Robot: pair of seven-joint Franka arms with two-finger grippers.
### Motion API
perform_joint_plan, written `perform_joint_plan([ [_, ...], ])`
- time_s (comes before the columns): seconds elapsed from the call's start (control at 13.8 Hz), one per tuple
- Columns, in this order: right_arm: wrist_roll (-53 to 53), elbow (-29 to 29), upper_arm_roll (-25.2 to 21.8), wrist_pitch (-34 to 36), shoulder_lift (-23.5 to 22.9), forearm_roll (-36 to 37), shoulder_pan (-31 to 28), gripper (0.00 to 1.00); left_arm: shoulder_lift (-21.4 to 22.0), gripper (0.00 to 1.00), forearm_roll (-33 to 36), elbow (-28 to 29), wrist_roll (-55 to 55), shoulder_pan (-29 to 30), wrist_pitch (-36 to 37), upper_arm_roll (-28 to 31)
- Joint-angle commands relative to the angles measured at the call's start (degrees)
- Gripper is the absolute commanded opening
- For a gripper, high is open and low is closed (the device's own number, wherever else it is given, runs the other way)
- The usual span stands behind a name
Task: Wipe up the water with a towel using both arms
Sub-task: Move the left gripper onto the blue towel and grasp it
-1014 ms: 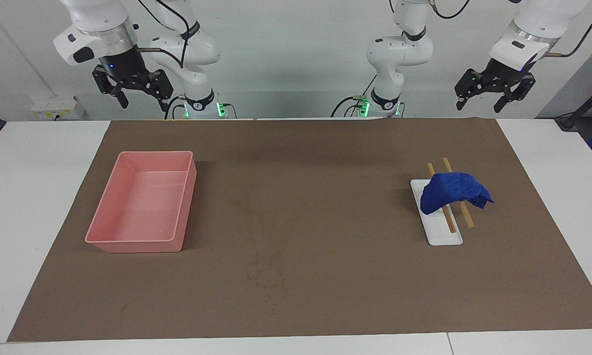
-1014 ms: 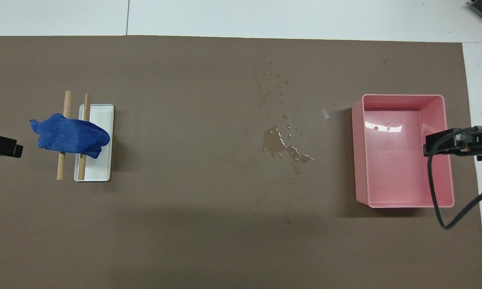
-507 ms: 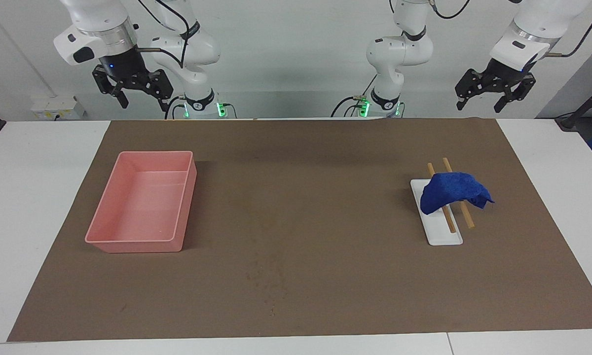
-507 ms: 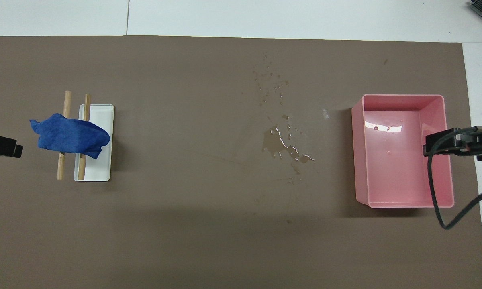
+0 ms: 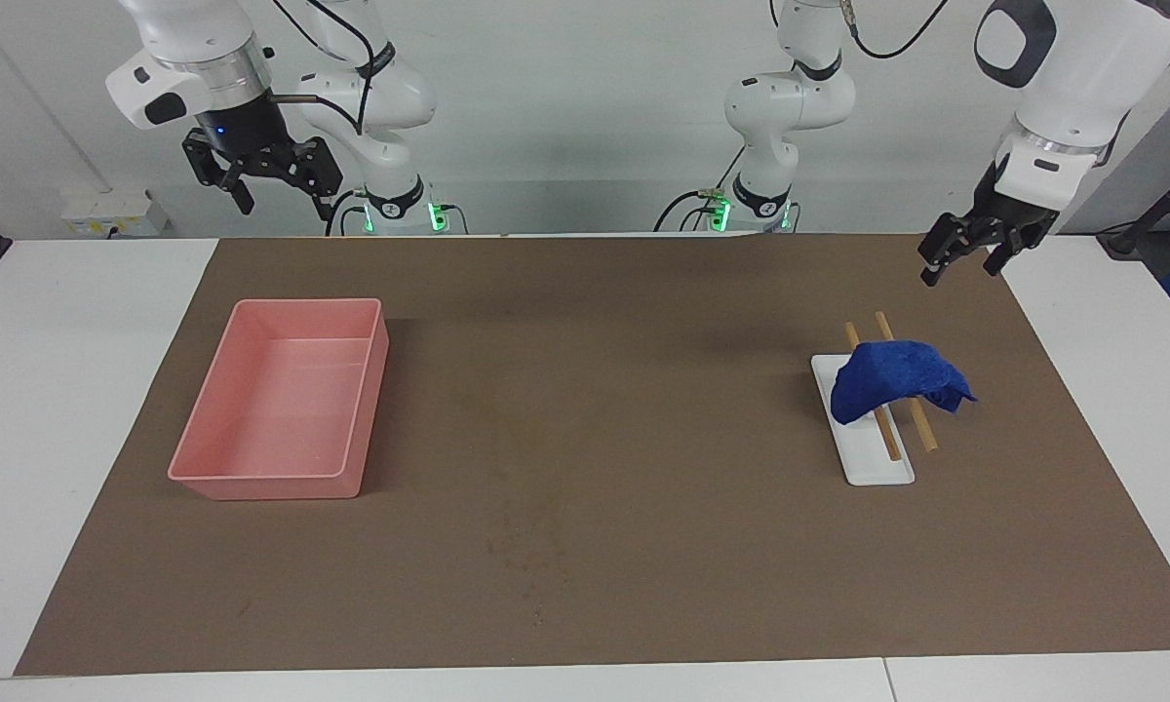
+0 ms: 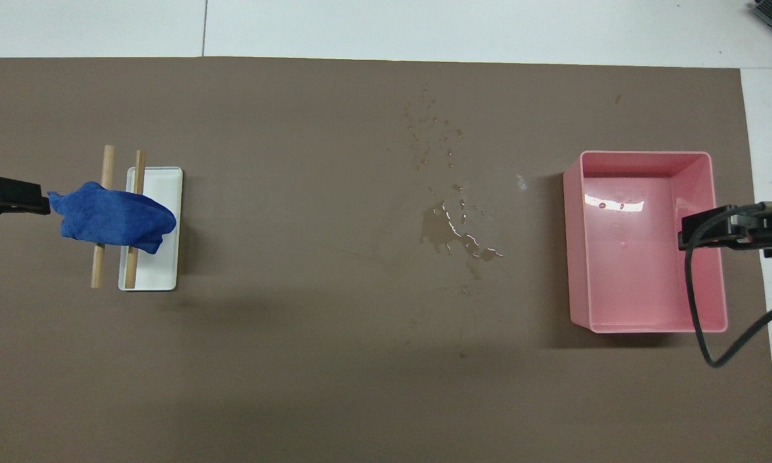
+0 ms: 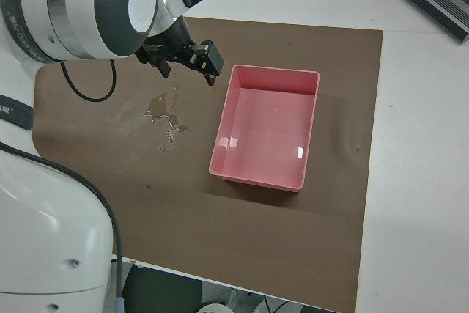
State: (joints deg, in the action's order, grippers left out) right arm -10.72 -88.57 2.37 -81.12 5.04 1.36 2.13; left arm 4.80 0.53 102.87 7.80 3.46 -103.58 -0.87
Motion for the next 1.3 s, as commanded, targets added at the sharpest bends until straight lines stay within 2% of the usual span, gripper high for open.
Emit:
perform_joint_plan([
  [0.0, 1.84, -0.99, -0.26, -0.17, 0.76, 0.31, -0.02, 1.00, 0.21, 1.00, 2.64, 8.72, 10.96, 0.75, -10.99, -0.18],
  [0.29, 1.84, -0.99, -0.26, -0.17, 0.76, 0.31, -0.02, 1.00, -4.09, 1.00, 2.64, 11.37, 28.11, 1.90, -19.35, -0.36],
  [0.58, 1.84, -0.99, -0.26, -0.17, 0.76, 0.31, -0.02, 1.00, -4.97, 1.00, 2.72, 15.60, 39.98, 0.85, -26.39, -0.36],
  [0.94, 1.84, -0.99, -0.26, -0.17, 0.76, 0.31, -0.02, 1.00, -6.03, 1.00, 2.64, 16.22, 40.10, 0.05, -29.22, -0.36],
  [1.09, 1.84, -0.99, -0.26, -0.17, 0.76, 0.31, -0.02, 1.00, -6.12, 0.89, 2.73, 16.22, 39.83, 0.05, -29.31, -0.36],
  [1.23, 1.84, -0.99, -0.26, -0.17, 0.76, 0.31, -0.02, 1.00, -6.21, 0.84, 2.73, 16.83, 38.87, 0.05, -29.40, -0.36],
])
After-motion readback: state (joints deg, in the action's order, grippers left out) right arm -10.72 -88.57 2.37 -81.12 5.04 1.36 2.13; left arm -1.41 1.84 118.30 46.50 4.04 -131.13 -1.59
